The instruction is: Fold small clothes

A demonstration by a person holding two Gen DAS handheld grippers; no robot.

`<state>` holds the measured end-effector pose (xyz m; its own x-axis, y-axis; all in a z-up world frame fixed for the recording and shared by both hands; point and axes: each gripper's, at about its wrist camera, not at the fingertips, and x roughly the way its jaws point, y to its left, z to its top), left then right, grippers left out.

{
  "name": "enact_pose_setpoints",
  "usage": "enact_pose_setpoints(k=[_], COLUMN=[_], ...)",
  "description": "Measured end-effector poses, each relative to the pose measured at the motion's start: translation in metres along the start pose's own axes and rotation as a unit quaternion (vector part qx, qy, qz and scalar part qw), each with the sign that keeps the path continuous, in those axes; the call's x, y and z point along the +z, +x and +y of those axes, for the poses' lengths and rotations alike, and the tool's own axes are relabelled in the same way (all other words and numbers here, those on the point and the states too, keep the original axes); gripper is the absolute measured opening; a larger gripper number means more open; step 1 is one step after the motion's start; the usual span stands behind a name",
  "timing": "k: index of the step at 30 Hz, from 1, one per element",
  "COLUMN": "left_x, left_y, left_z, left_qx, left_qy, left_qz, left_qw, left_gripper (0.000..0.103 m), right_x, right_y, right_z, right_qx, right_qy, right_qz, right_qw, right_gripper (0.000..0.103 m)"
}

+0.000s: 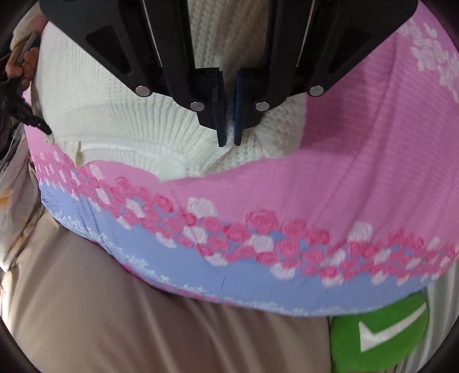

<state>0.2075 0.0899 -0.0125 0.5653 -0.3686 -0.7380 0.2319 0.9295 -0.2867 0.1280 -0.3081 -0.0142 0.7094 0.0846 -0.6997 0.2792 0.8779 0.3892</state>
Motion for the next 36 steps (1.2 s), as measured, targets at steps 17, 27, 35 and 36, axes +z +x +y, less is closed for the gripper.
enact_pose_setpoints(k=[17, 27, 35, 36], left_x=[-0.131, -0.164, -0.144, -0.133], left_y=[-0.084, -0.121, -0.151, -0.154], left_z=[-0.11, -0.009, -0.019, -0.025], left_qx=[-0.032, 0.051, 0.046, 0.039], left_qy=[0.133, 0.055, 0.049, 0.054], left_qz=[0.024, 0.036, -0.007, -0.022], left_qw=[0.9903, 0.9966, 0.9977, 0.9975], left_gripper=[0.038, 0.021, 0.024, 0.033], right_x=[-0.184, -0.173, -0.136, -0.123], right_y=[-0.052, -0.121, -0.145, -0.145], right_z=[0.19, 0.021, 0.01, 0.015], right_qx=[0.081, -0.017, -0.092, -0.079], right_qy=[-0.287, -0.12, -0.103, -0.102], right_qz=[0.066, 0.042, -0.023, -0.04], right_qw=[0.952, 0.992, 0.99, 0.991], right_gripper=[0.016, 0.0, 0.015, 0.026])
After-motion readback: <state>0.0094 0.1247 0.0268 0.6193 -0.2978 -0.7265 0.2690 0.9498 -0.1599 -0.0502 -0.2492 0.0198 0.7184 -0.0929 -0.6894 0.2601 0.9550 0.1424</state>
